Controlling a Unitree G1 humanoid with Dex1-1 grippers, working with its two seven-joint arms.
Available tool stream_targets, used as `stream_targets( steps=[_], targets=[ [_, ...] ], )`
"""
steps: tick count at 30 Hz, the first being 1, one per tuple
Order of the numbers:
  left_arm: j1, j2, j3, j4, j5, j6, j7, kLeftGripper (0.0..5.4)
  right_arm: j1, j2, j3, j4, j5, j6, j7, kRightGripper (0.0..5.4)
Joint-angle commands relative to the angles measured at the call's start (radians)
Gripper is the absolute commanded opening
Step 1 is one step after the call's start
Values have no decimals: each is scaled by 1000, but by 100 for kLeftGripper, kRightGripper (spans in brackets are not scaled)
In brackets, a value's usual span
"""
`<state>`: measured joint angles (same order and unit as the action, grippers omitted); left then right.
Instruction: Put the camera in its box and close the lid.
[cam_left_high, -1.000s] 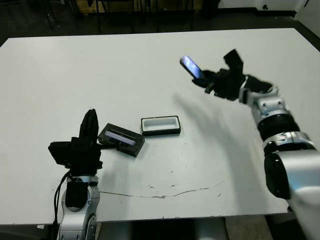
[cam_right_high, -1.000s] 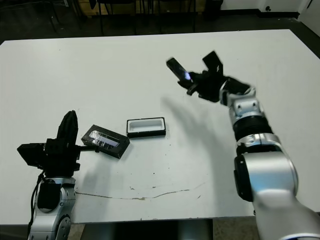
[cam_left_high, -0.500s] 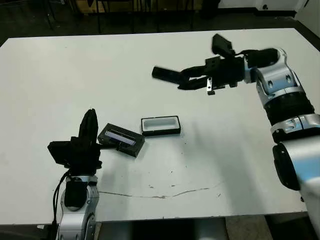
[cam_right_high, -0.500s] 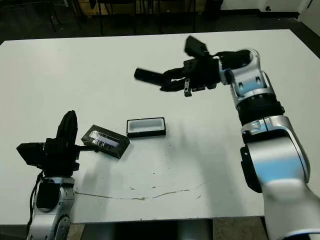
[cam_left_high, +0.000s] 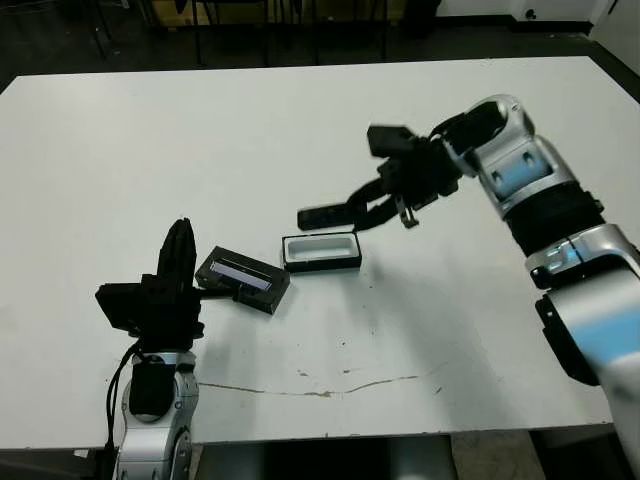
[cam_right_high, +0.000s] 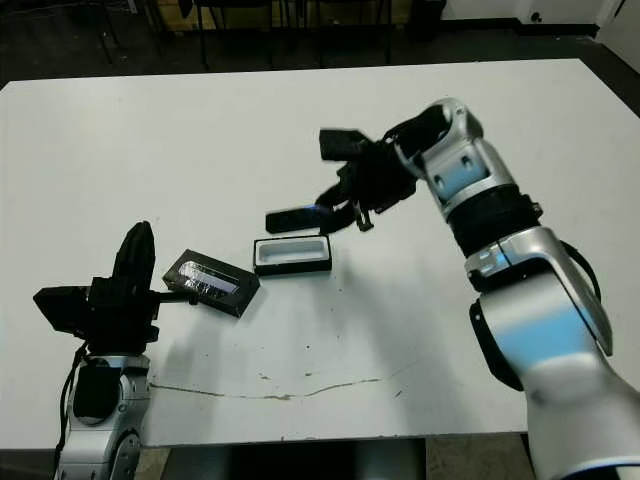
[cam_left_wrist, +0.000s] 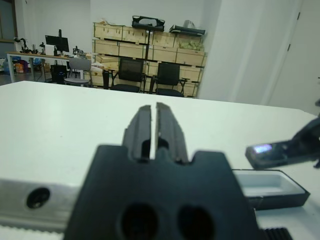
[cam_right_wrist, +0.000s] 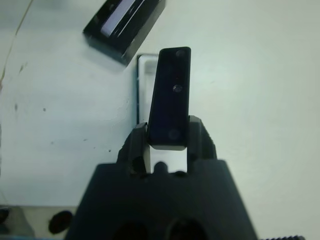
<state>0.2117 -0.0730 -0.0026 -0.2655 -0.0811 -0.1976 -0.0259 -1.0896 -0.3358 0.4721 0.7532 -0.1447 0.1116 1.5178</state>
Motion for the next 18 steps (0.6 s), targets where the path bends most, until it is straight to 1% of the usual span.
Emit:
stream_targets(
  steps=[1,5,7,10,18],
  targets=[
    [18,7,-2,11,3,4,-1,0,17,16,15,38,-14,-22,5,46],
    [18,8,-2,22,6,-11,-2,0,17,19,25,67,-21,-73,18,46],
    [17,6,-2,22,6,-9,0,0,17,22,27,77,-24,-79,28,46],
    [19,5,-3,17,5,3,2,0,19,25,29,77,-26,-68,36,46],
    [15,6,-4,27,9,-8,2,0,31,24,38,57,-43,-96,21,46]
  ],
)
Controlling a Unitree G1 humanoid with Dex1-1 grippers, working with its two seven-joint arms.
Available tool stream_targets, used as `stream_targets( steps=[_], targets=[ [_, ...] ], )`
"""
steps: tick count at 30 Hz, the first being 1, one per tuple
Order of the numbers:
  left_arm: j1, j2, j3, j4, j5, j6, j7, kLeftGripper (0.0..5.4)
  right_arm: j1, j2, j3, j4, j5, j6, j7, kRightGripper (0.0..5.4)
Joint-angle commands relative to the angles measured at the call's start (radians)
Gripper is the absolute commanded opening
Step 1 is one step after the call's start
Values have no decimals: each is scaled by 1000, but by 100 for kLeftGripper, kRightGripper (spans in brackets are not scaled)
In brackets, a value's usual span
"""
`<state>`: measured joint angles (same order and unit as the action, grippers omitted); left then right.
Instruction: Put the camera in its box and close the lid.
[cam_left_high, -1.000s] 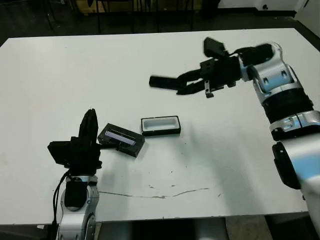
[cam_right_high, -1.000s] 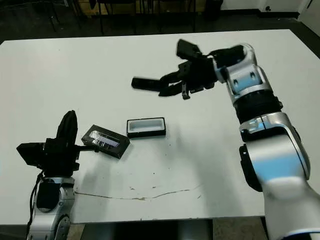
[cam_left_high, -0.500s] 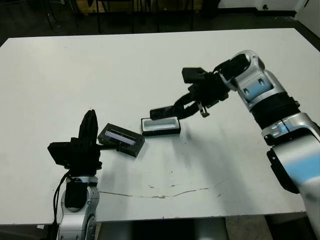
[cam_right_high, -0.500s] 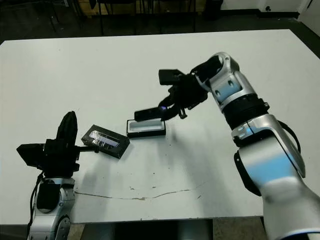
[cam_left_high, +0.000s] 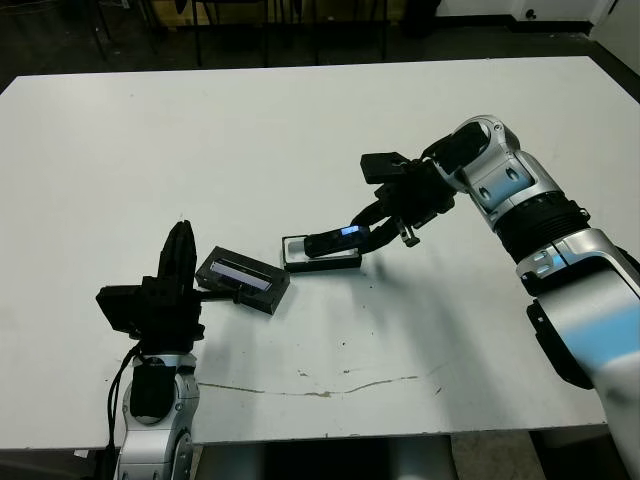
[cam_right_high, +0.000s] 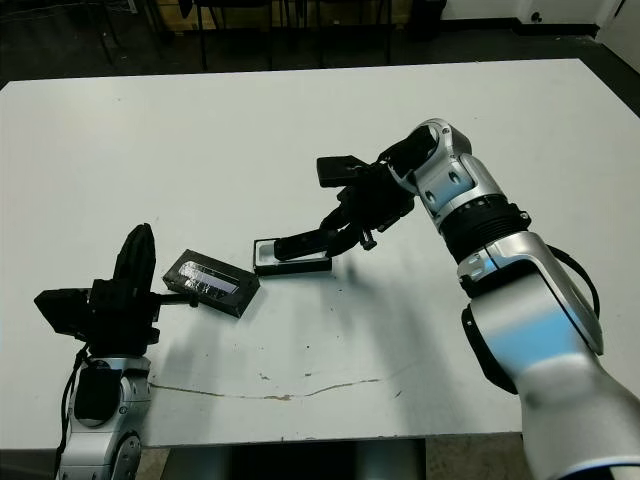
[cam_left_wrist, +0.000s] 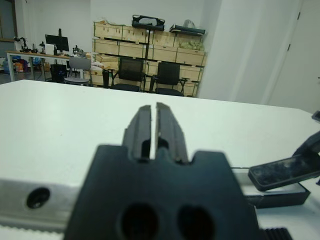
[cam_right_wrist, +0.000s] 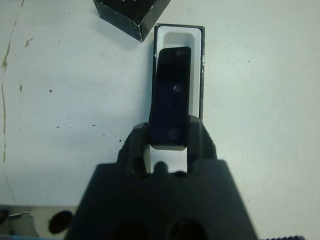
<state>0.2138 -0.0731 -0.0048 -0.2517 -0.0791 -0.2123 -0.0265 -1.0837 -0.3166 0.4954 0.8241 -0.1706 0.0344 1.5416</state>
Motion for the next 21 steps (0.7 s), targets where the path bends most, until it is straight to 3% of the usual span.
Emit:
stream_targets(
  steps=[1,21],
  targets=[
    [14,6,-1,13,7,8,2,0,26,5,17,-15,-20,-24,-4,46],
    [14,3,-3,19,1,0,1,0,24,50,60,-41,-84,20,-46,46]
  ],
)
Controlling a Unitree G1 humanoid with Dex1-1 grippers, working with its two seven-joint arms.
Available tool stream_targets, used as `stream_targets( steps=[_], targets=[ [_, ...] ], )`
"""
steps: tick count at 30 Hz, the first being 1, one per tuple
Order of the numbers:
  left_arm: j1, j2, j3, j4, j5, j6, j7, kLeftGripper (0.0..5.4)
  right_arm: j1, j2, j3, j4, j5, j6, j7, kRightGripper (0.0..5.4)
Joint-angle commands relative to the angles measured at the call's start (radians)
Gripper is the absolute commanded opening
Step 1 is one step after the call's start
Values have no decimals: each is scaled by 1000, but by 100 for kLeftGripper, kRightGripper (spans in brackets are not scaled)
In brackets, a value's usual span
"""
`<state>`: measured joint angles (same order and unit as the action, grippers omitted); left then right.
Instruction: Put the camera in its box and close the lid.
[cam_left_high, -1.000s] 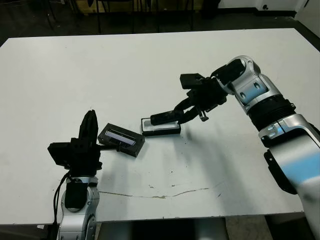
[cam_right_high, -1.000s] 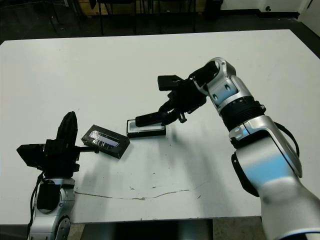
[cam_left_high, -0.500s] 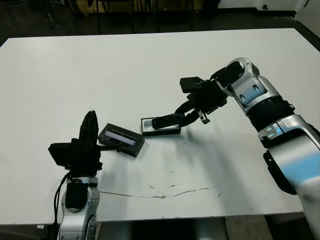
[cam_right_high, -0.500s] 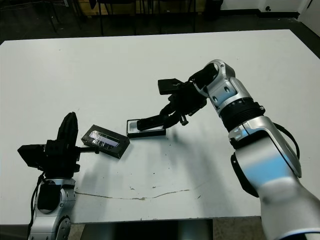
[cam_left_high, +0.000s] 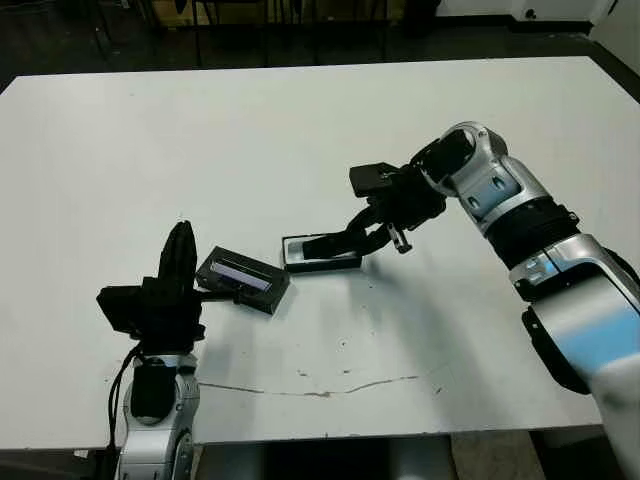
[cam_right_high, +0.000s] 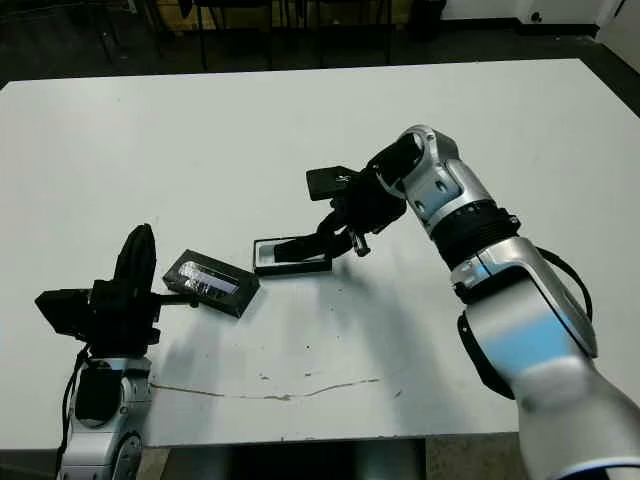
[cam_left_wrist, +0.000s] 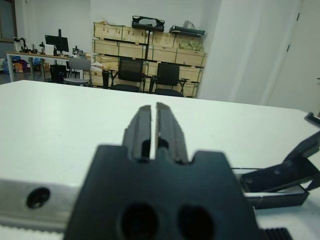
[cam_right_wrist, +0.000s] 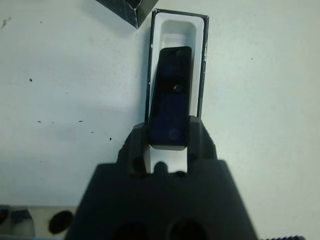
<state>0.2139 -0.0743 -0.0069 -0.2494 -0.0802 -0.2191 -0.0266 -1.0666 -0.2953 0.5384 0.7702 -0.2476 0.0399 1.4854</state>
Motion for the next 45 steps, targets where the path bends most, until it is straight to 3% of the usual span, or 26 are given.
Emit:
stream_targets(
  steps=[1,9,17,24,29,32,36,45],
  targets=[
    [15,2,-2,17,1,7,2,0,6,37,18,18,-6,18,10,46],
    [12,3,-5,34,10,-16,4,0,2,70,22,27,-10,-38,-11,46],
    [10,1,-7,31,9,-13,11,0,2,105,45,1,-31,33,-15,46],
    [10,4,-4,21,4,-2,11,0,36,87,47,-35,-38,16,-46,46],
    [10,4,-4,16,4,7,12,0,15,59,38,10,-27,-175,-35,127],
    [12,2,-6,11,5,14,14,0,5,40,30,12,-40,-218,-57,180],
    [11,2,-6,14,-1,8,11,0,-1,20,13,9,-42,-236,-83,249],
    [10,6,-3,16,3,4,11,0,-14,-13,-35,-23,-22,-172,-91,403]
  ],
)
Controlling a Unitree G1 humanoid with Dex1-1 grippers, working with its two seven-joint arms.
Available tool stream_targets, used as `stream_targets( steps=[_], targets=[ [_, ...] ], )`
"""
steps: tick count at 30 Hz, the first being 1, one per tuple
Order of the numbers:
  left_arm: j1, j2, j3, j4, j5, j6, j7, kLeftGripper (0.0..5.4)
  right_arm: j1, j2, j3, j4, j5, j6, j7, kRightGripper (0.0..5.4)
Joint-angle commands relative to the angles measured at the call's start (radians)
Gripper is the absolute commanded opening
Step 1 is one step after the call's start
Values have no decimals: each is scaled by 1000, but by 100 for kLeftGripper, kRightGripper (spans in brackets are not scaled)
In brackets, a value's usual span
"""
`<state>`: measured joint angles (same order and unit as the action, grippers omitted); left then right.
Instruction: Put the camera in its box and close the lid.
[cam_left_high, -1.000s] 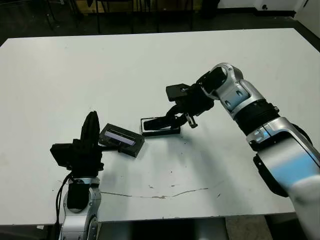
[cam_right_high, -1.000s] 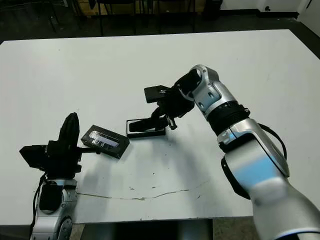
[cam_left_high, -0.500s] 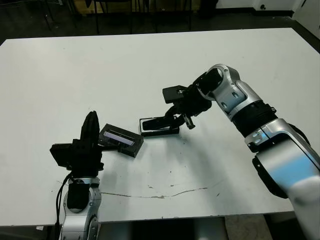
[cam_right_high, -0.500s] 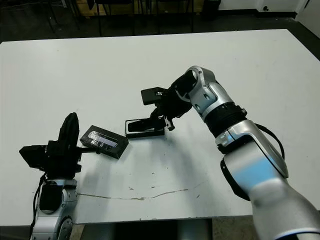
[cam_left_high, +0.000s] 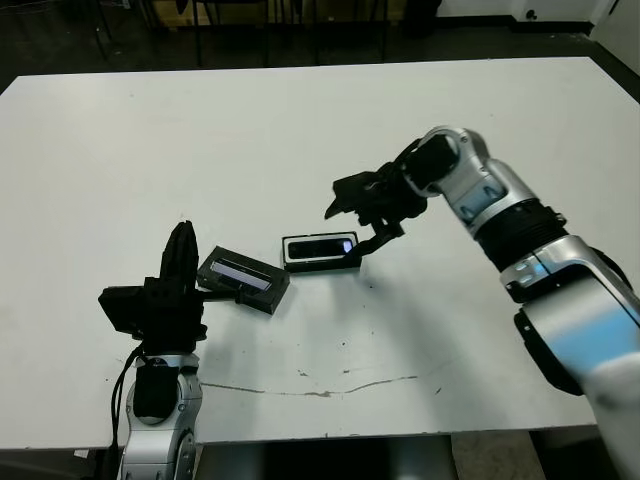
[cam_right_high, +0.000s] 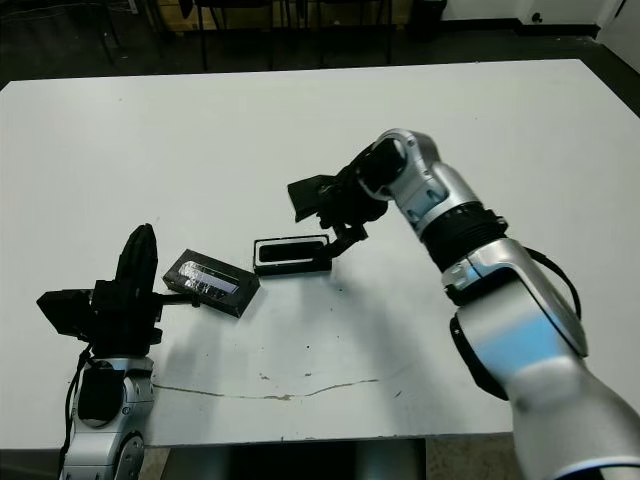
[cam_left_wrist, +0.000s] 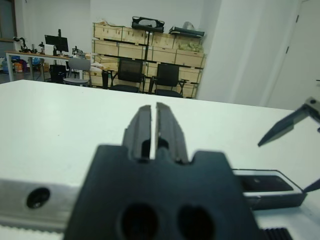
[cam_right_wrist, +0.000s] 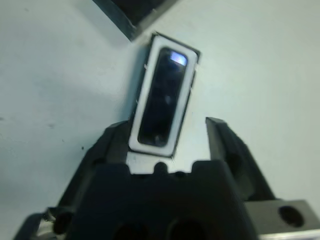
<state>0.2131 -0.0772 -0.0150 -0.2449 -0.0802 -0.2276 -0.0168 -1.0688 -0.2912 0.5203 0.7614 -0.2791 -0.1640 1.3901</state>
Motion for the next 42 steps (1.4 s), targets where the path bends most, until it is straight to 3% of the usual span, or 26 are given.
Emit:
stream_targets(
  steps=[1,6,10,16,20,23,26,29,31,34,37,42],
  targets=[
    [11,10,5,12,3,13,0,0,-11,-22,-23,-21,12,41,5,420],
    [15,8,5,8,2,19,2,0,-13,-51,-87,-47,69,97,13,509],
    [14,13,7,17,5,1,-2,0,52,-70,-258,-96,225,178,-61,538],
    [27,38,22,-20,2,6,-16,0,396,-99,-520,-569,359,327,-420,538],
    [34,84,50,-96,-23,35,-52,0,656,-68,-624,-831,439,349,-585,494],
    [15,173,93,-216,-61,135,-105,0,836,-72,-664,-988,489,403,-656,439],
    [-52,297,150,-303,-115,267,-178,0,963,-91,-682,-1078,532,411,-669,384],
    [-197,452,191,-280,-163,382,-285,0,1034,-90,-694,-1094,577,356,-653,329],
    [-313,545,187,-208,-197,438,-383,0,1055,-82,-695,-1092,600,320,-656,296],
    [-519,678,126,-33,-215,506,-578,0,1079,-84,-691,-1119,620,325,-682,243],
    [-736,763,13,183,-178,557,-772,0,1087,-89,-682,-1129,635,322,-689,186],
    [-1049,751,-201,593,-43,579,-1027,0,1087,-91,-661,-1143,616,312,-716,95]
  ],
)
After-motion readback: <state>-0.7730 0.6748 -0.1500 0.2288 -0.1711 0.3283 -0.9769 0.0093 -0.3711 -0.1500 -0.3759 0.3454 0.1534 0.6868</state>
